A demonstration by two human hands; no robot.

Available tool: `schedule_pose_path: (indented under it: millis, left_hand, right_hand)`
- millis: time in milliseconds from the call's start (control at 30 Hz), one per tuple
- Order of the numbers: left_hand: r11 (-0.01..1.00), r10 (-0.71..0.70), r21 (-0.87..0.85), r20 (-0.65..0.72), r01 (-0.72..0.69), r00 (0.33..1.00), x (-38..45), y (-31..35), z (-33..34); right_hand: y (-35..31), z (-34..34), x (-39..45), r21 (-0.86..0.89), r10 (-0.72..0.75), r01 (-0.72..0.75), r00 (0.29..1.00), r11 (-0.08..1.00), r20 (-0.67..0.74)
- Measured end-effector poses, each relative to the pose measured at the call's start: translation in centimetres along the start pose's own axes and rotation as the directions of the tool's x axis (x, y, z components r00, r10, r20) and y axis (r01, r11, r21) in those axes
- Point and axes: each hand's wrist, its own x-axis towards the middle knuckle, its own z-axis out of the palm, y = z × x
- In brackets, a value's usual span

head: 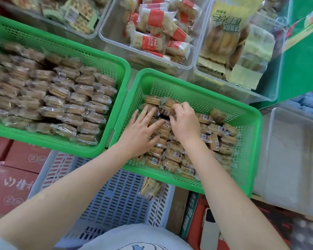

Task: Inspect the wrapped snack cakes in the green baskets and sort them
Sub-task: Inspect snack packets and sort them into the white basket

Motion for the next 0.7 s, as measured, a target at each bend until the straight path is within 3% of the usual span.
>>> schedule_pose_path:
  millis: [100,433,700]
  left_hand:
    - [1.000,-0.017,0.026,0.018,0.017,1.000,0.1,0.2,-0.1]
    - [0.999,-0.044,0.008,0.038,0.044,0.998,0.3,0.7,-0.4]
    - [0.999,-0.050,0.022,0.063,0.048,0.997,0.3,0.8,-0.8]
  right_hand:
    - [-0.4,0.3,0.8,-0.097,0.035,-0.026,0.995,0.995,0.091]
    - [-1.1,-0.1,1.4,-0.253,0.004,0.030,0.991,0.967,0.132]
    - [-0.9,-1.7,0.0,-0.022,0.013,-0.010,0.993,1.000,0.115]
